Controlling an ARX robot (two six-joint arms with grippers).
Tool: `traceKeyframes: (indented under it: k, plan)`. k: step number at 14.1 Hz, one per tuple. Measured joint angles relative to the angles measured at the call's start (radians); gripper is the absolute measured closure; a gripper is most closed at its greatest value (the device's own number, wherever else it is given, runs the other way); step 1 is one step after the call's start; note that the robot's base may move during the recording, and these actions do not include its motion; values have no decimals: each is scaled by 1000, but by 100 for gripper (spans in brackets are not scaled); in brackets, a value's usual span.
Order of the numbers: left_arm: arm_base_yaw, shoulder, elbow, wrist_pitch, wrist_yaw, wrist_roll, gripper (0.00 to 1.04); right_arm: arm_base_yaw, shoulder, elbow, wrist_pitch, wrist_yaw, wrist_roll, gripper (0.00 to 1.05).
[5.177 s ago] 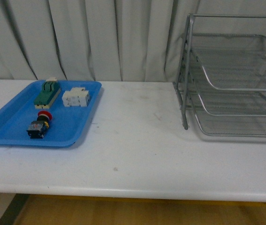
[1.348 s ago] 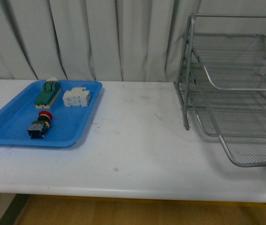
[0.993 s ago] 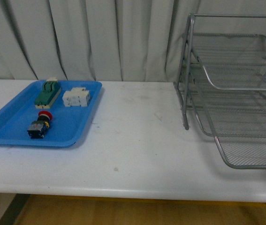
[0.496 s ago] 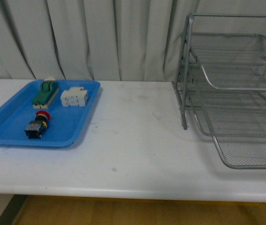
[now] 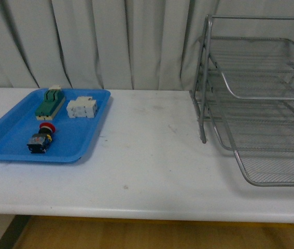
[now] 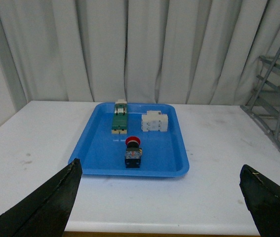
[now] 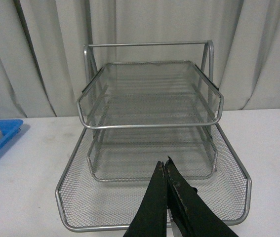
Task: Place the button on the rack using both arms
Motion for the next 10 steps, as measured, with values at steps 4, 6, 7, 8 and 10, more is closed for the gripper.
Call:
traceKeyframes:
  k: [4, 6, 7, 8, 10]
  plan:
    - [0, 0, 0, 0, 0, 0, 7, 0, -317, 7, -352, 0, 0, 103]
    - [0, 0, 0, 0, 0, 0, 7, 0, -388, 7, -405, 0, 0, 103]
    - [0, 0, 0, 0, 0, 0, 7, 0, -397, 7, -415, 0, 0, 103]
    - [0, 0, 0, 0, 0, 0, 7, 0, -409, 7, -433, 0, 0, 103]
    - [0, 0, 0, 0, 0, 0, 7, 0, -475, 7, -502, 0, 0, 103]
